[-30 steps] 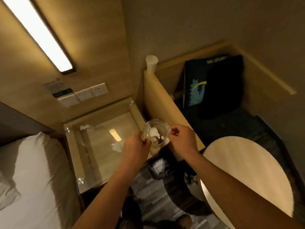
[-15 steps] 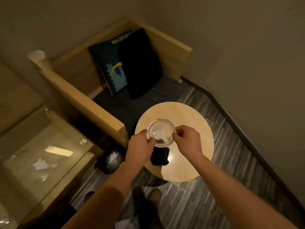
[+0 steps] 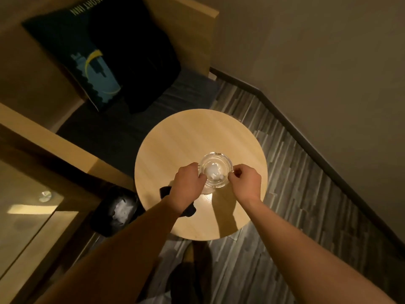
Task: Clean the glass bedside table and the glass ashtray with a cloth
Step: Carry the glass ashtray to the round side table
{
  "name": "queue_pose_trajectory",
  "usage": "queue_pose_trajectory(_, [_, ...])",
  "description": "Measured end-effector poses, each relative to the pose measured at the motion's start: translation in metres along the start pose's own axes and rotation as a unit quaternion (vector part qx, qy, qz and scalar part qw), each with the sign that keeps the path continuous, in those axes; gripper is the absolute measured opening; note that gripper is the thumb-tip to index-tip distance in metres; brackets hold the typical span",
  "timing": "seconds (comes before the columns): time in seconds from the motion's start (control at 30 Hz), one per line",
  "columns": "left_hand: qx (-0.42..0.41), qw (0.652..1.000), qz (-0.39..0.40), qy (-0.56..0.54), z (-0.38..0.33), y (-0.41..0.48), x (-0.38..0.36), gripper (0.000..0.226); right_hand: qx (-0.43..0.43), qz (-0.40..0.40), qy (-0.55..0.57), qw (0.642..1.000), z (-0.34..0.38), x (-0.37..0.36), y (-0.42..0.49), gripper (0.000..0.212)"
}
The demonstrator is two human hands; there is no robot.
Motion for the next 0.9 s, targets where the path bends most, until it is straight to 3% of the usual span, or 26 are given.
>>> queue_pose_trajectory(0.33, [0.012, 0.999, 0.032, -0.002, 0.036, 0.057, -0.049, 0.024, -0.024, 0.003, 0.01, 1.0, -0.042, -0.056, 0.038, 0.013])
queue_pose_trajectory(0.73, [0.03, 0.998, 0.046, 0.019, 0.043, 0.063, -0.055, 0.026, -0.028, -0.001, 0.013, 1.0, -0.05, -0.065, 0.043, 0.014])
queue_pose_trajectory(0.9, [0.027, 0.998, 0.052, 0.017, 0.045, 0.061, -0.05, 0.042, -0.031, -0.015, 0.033, 0.999, -0.05, -0.061, 0.039, 0.017])
Point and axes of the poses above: each hand's wrist, its own y-axis towards the middle knuckle, its own x-axis out of the back of the hand, z = x × y, the point moved 7 cm from there along y, towards the middle knuckle, and after that the axes turned 8 degrees about y, right-handed, at the moved point
